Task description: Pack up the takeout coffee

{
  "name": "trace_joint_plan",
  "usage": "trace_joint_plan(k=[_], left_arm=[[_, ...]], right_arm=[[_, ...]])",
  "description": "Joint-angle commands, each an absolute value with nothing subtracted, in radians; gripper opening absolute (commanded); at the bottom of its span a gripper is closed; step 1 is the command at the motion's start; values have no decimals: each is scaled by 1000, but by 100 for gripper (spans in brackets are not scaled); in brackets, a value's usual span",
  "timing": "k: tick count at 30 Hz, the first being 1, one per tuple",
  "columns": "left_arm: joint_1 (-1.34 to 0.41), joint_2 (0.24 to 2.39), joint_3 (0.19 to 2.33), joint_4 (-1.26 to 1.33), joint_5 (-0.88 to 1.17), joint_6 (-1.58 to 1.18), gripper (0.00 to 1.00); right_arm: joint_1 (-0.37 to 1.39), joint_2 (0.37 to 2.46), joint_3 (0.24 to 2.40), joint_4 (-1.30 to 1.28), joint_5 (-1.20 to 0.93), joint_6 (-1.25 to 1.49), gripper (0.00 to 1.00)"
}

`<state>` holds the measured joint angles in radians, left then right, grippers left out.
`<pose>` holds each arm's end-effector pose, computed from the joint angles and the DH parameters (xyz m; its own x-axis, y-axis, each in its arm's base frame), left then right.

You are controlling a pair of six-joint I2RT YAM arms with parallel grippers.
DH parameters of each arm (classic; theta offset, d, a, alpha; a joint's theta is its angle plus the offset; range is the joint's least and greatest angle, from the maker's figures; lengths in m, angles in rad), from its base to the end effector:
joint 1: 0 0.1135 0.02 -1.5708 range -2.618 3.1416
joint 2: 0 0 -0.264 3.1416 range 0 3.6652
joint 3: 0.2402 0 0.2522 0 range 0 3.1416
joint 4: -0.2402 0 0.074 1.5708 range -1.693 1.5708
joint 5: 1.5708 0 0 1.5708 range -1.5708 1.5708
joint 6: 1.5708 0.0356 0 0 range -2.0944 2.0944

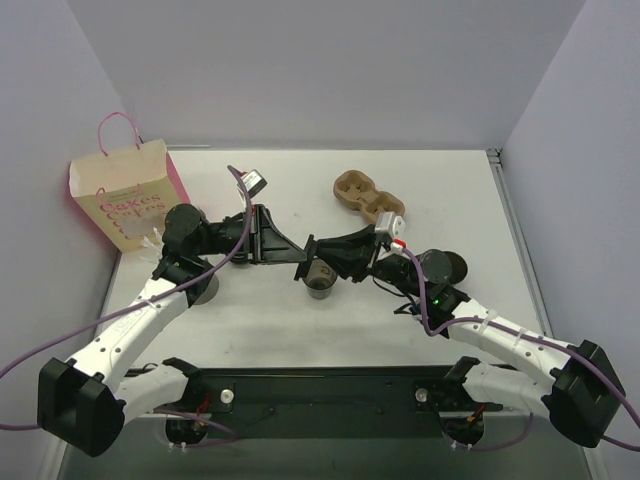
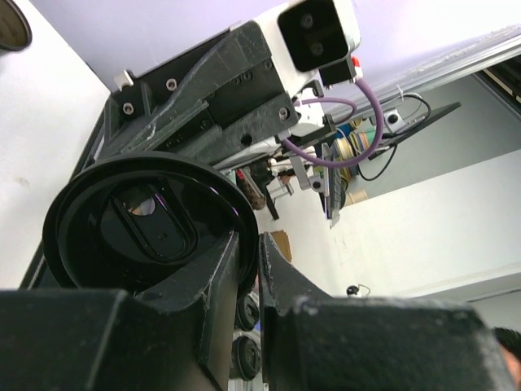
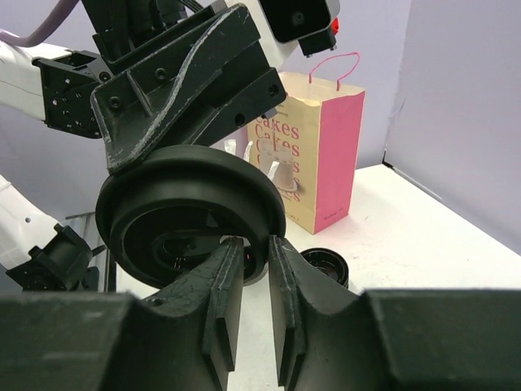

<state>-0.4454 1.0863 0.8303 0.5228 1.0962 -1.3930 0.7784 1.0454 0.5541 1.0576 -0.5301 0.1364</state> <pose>0.1996 -0.1304 0.3669 -0.9138 -0.0622 -0.4014 0.4059 -0.1042 -0.9079 0.1442 0.1675 0.3354 0.2548 0.4160 -0.8729 -0.9531 0.2606 -0.1540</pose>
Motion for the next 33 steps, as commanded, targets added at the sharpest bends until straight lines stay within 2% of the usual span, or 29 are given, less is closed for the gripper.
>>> trace_joint_plan(k=[1, 4, 6, 8, 11, 12, 14, 16, 21, 24, 26, 33], left_arm=[[-451, 1065, 816, 594, 1108, -1402, 23], [-451, 1065, 807, 600, 1106, -1404, 23], [-451, 1069, 805, 603, 1109, -1404, 24], [-449, 1074, 807, 603, 1103, -1391, 29], [-439, 1077, 825, 551, 1092, -1315, 48], [-434, 1078, 850, 490, 1089, -1284, 52], [-401, 1078, 886, 398, 1069, -1159, 72], [-359, 1086, 961, 202, 1045, -1051, 87], [-215, 1109, 1133, -236, 869, -660, 97], [-210, 1124, 1238, -441, 654, -448, 97], [-215, 1117, 1250, -491, 474, -369, 97], [-267, 953, 1077, -405, 102, -269, 97]], right_arm=[[778, 1042, 591, 1213, -586, 141, 12], [778, 1032, 584, 1223, -586, 143, 0], [776, 1019, 575, 1215, -581, 143, 0], [778, 1005, 571, 1192, -574, 143, 0], [778, 956, 578, 1051, -520, 155, 0], [778, 922, 586, 920, -490, 158, 0], [778, 887, 635, 746, -408, 138, 0], [779, 855, 702, 499, -338, 118, 0], [778, 911, 915, -61, -198, 124, 0], [779, 1004, 1073, -309, -109, 176, 0], [779, 1099, 1196, -468, -77, 215, 0], [793, 1423, 1509, -806, -8, 256, 0]])
